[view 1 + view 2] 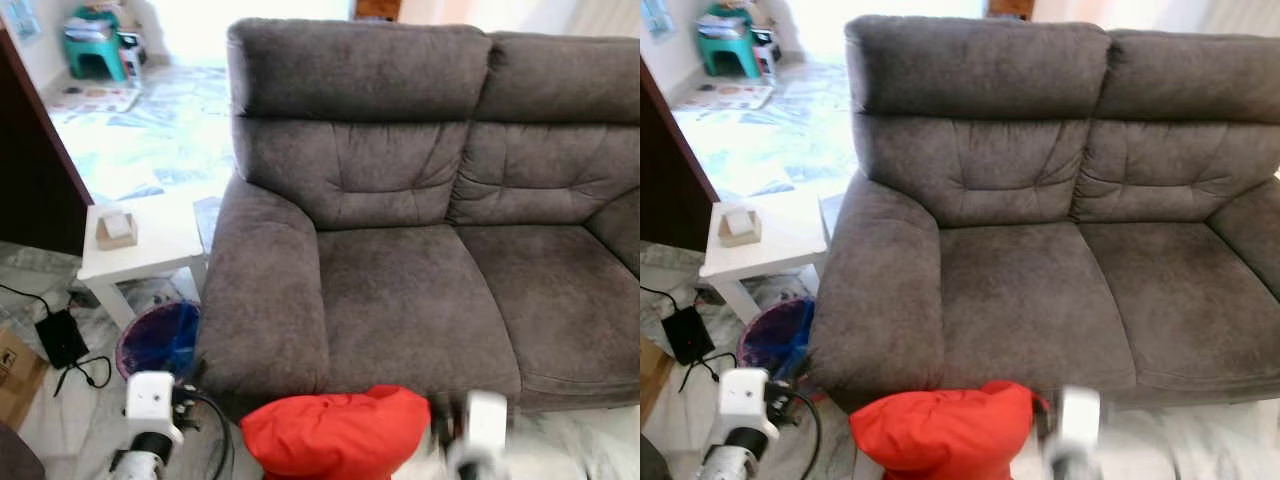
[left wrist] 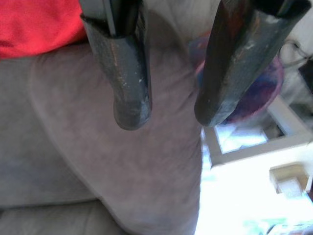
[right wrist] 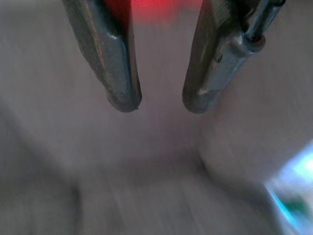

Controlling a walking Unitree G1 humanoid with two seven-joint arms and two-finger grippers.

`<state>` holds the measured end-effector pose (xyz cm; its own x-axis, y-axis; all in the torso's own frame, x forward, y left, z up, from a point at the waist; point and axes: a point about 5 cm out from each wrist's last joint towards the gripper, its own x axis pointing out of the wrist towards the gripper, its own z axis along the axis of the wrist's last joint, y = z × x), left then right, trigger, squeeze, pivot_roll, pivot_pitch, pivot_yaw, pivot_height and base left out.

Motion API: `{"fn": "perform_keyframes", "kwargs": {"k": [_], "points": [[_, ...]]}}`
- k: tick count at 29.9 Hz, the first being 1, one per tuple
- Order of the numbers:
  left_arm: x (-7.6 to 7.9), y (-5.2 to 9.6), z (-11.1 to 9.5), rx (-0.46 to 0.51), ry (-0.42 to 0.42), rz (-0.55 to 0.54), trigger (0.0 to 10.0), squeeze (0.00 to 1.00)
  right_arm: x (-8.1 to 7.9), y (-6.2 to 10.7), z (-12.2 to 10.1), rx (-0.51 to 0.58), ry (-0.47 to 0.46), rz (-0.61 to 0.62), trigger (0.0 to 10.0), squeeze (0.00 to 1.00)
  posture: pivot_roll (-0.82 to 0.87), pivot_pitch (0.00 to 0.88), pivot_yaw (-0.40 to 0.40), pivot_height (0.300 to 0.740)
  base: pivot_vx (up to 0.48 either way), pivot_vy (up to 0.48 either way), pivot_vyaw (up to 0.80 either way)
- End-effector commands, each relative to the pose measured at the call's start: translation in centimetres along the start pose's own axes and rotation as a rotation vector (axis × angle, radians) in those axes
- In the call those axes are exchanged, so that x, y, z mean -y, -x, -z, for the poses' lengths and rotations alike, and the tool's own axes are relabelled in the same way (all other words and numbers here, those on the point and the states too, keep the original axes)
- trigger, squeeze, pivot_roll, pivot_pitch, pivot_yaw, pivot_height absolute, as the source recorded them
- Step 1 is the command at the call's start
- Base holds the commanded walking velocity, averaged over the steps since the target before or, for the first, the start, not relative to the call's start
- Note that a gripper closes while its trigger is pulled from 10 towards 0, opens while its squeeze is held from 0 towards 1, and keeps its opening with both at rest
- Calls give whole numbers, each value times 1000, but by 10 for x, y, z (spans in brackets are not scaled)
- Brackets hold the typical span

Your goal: Move the pillow to the sofa from floor

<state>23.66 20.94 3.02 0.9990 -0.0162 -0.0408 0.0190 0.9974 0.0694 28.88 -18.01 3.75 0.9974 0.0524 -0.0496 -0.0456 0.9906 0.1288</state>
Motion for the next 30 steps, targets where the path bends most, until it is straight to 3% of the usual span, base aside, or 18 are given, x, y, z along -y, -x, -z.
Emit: {"fn": "perform_keyframes", "kwargs": {"k": [1, 5, 9, 12, 19, 25, 30], "points": [[-5, -3, -12, 30, 1, 6, 10000, 0, -5, 8, 9, -28, -17, -19, 10000, 0, 51, 83, -41, 740, 0, 0, 0], [-7, -11, -23, 44, 16, 10, 10000, 0, -11, -4, -6, 28, -11, -56, 10000, 0, 46, 68, -37, 740, 0, 0, 0], [-14, -10, -22, 20, 39, -39, 10000, 0, -6, -7, -17, 45, -34, -15, 10000, 0, 46, 55, -43, 740, 0, 0, 0], [-11, -8, -15, -42, -21, -4, 10000, 0, -6, -4, -11, 11, -50, -16, 10000, 0, 50, 49, -45, 740, 0, 0, 0], [-9, -16, -26, -11, -11, -18, 10000, 0, -12, 9, 5, -52, -59, 4, 10000, 0, 49, 42, -43, 740, 0, 0, 0], [-13, -21, -29, -14, -19, -19, 10000, 0, -10, 7, 4, -65, -56, 10, 10000, 0, 45, 58, -41, 740, 0, 0, 0], [-8, -21, -28, -19, -10, -15, 10000, 0, -11, 2, 1, -89, -30, 18, 10000, 0, 40, 73, -40, 730, 0, 0, 0]]}}
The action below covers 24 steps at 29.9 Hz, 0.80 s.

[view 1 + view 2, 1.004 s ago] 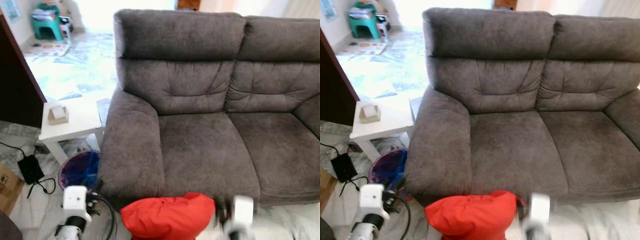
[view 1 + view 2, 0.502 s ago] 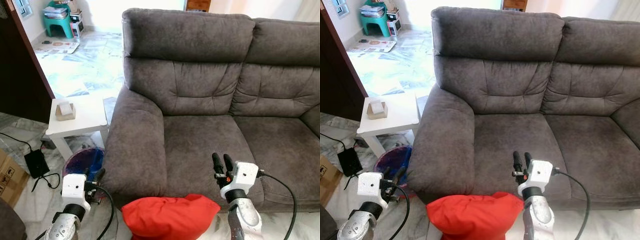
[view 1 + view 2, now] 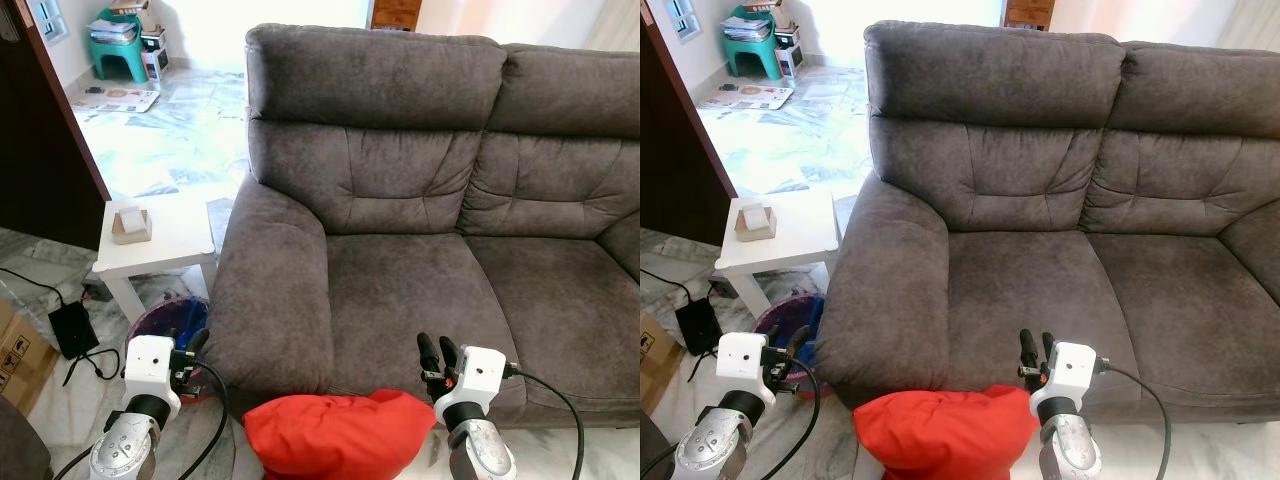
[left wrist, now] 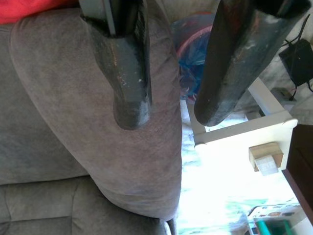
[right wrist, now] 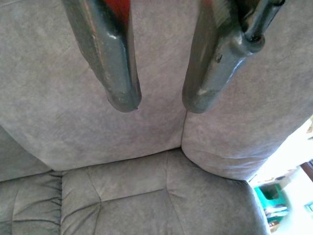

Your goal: Move the pillow to the sofa from floor

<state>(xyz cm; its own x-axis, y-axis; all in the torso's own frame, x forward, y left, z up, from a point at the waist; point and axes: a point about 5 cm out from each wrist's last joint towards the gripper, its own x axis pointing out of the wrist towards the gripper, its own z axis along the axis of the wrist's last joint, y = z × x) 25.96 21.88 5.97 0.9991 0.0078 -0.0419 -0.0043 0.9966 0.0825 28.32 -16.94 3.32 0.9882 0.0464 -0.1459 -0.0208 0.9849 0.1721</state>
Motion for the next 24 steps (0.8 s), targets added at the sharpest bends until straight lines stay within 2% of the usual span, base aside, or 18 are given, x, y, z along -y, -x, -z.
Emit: {"fn": "perform_keyframes", "kwargs": {"k": [1, 5, 15, 20, 24], "points": [[7, 1, 2, -16, 9, 12, 10000, 0, 0, -3, -5, 5, 11, 1, 10000, 0, 42, 77, -42, 720, 0, 0, 0], [11, 0, 2, -17, 17, 19, 10000, 0, -1, -2, -8, 38, -6, -8, 10000, 0, 41, 81, -43, 711, 0, 0, 0], [10, -3, -1, -11, 18, 16, 10000, 0, -6, -6, -6, -4, 15, -9, 10000, 0, 54, 90, -46, 711, 0, 0, 0], [12, -3, -1, -14, 22, 17, 10000, 0, -8, -7, -8, 17, 16, -24, 10000, 0, 53, 92, -48, 691, 0, 0, 0], [12, -3, -1, -13, 24, 17, 10000, 0, -8, -6, -9, 26, 9, -21, 10000, 0, 54, 93, -48, 691, 0, 0, 0]]}}
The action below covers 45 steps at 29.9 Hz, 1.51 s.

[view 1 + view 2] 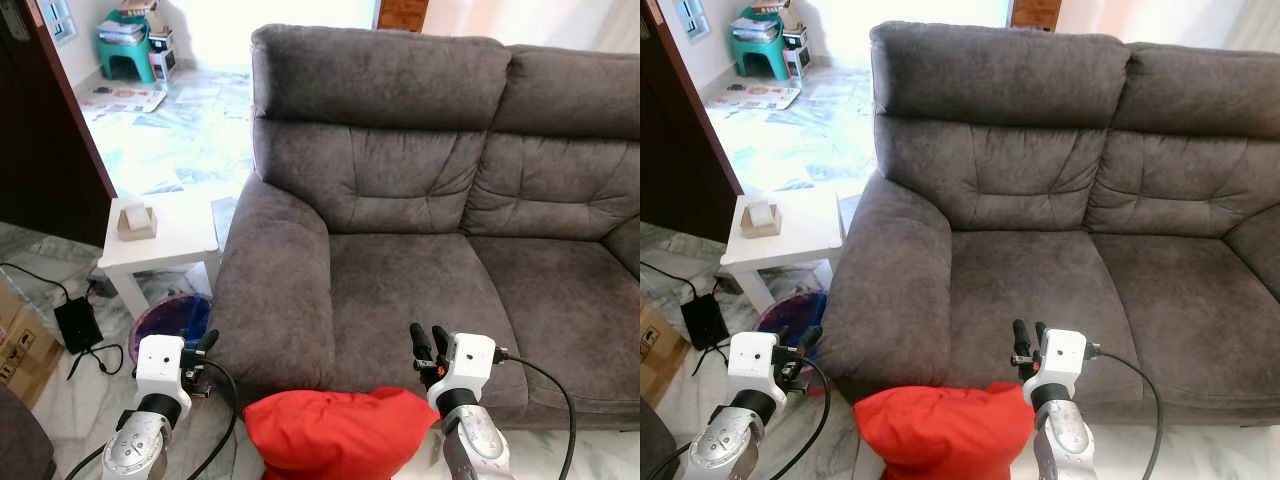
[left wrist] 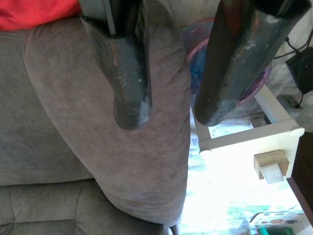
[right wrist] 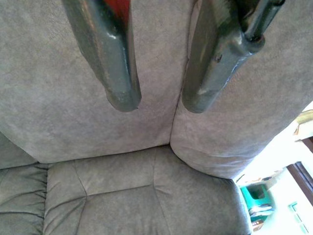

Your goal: Move the pillow to the sofa from floor

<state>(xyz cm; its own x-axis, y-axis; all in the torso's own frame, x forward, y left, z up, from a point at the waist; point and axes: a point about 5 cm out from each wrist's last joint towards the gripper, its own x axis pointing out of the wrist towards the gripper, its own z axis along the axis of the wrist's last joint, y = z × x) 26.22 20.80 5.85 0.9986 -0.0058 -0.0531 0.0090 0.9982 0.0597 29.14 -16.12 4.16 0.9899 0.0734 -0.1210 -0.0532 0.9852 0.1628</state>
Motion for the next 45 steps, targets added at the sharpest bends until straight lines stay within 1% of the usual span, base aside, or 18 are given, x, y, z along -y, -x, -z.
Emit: {"fn": "perform_keyframes", "kwargs": {"k": [1, 20, 22, 23, 24, 25, 30, 32, 42, 45], "points": [[1, 0, -1, -3, 2, 2, 10000, 0, 2, 1, -1, 5, -3, 11, 10000, 0, 54, 93, -48, 691, 0, 0, 0], [3, -1, -1, -5, 1, 8, 10000, 0, 2, 0, 0, -2, -11, 13, 10000, 0, 56, 89, -51, 691, 0, 0, 0], [4, -1, -1, -4, -5, 12, 10000, 0, 2, 0, 0, -2, -11, 15, 10000, 0, 56, 88, -51, 691, 0, 0, 0], [4, -2, -1, -2, -24, 9, 10000, 0, 2, -1, 0, -2, -12, 16, 10000, 0, 56, 88, -51, 691, 0, 0, 0], [3, -2, -2, 0, -48, 4, 10000, 0, 1, -1, -1, 0, -12, 17, 10000, 0, 56, 88, -51, 691, 0, -341, 0], [3, -2, -2, 0, -48, 4, 10000, 0, 1, -1, -1, 0, -12, 17, 10000, 0, 56, 88, -51, 691, 0, -341, 0], [4, -2, -1, -4, -37, 9, 10000, 0, 2, -2, -1, 3, -11, 18, 10000, 0, 55, 82, -52, 691, 0, -428, 0], [4, -3, -1, -7, -28, 11, 10000, 0, 2, -2, -2, 1, 7, 18, 10000, 0, 57, 80, -53, 691, 0, -428, 0], [4, -4, -1, -4, -28, 7, 10000, 0, 2, -5, -4, 10, 25, 10, 10000, 0, 57, 80, -53, 691, 0, -423, 0], [3, -5, -2, -1, -21, -4, 10000, 0, 3, -5, -5, 12, 40, 2, 10000, 0, 57, 79, -54, 691, 0, -110, 756]]}}
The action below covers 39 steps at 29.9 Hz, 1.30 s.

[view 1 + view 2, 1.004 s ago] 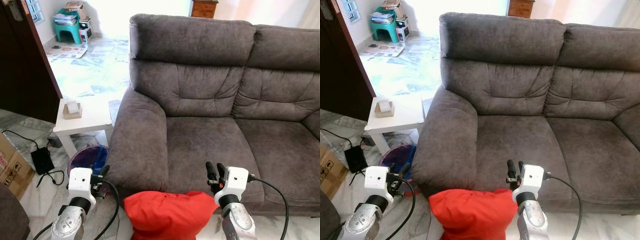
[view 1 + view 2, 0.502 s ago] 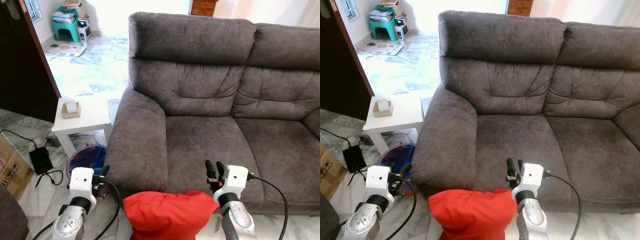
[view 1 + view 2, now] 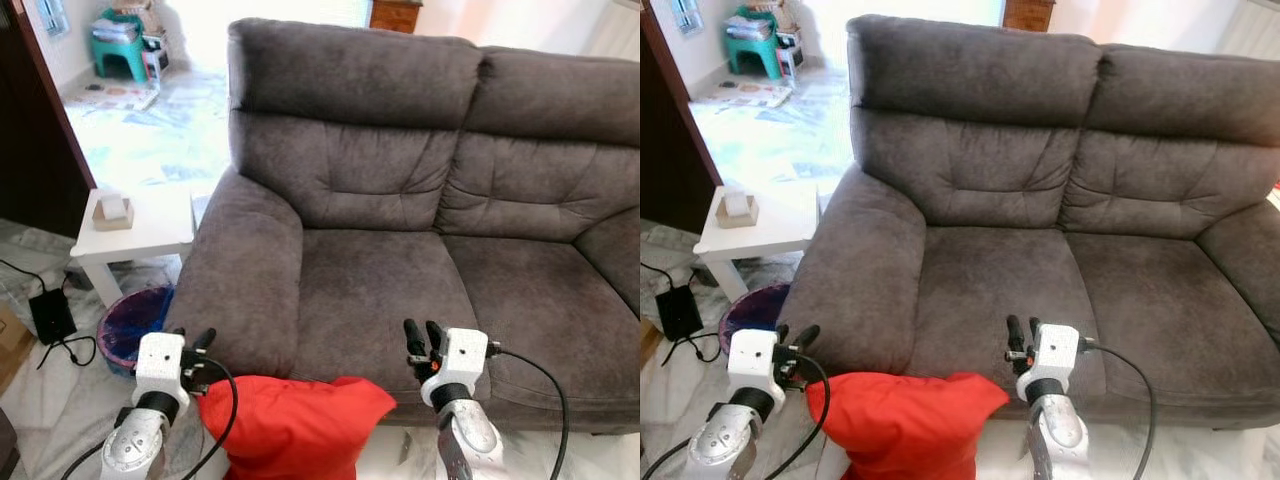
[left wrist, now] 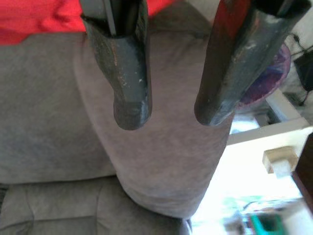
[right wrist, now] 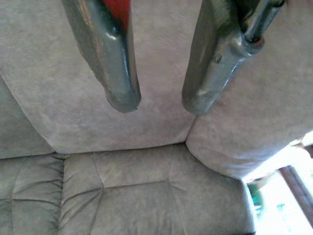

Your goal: Move the pillow to the sofa from floor

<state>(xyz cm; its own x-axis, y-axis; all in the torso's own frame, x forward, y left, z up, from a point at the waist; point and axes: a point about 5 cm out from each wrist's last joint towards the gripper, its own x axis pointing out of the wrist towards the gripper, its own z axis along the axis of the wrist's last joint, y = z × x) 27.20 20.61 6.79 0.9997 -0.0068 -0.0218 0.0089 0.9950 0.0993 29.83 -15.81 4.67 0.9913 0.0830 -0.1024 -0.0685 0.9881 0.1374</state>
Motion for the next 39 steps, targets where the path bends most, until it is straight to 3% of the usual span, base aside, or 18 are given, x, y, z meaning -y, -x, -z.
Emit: {"fn": "perform_keyframes", "kwargs": {"k": [1, 29, 36, 39], "points": [[3, 5, 8, -32, 23, -1, 10000, 0, 7, 2, 1, -6, 10, 14, 10000, 0, 57, 79, -54, 691, 0, 0, 800], [3, 3, 7, -28, 22, -2, 10000, 0, 7, 0, 2, -25, 11, -26, 10000, 0, 56, 79, -57, 691, 0, 0, 792], [0, 6, 10, -36, 19, -7, 10000, 0, 10, 0, 2, -19, -11, -8, 10000, 0, 60, 81, -56, 691, 0, 0, 0], [-3, 10, 15, -55, -27, 0, 10000, 0, 10, 0, 3, -20, -21, -3, 10000, 0, 61, 82, -55, 691, 0, 0, 0]]}}
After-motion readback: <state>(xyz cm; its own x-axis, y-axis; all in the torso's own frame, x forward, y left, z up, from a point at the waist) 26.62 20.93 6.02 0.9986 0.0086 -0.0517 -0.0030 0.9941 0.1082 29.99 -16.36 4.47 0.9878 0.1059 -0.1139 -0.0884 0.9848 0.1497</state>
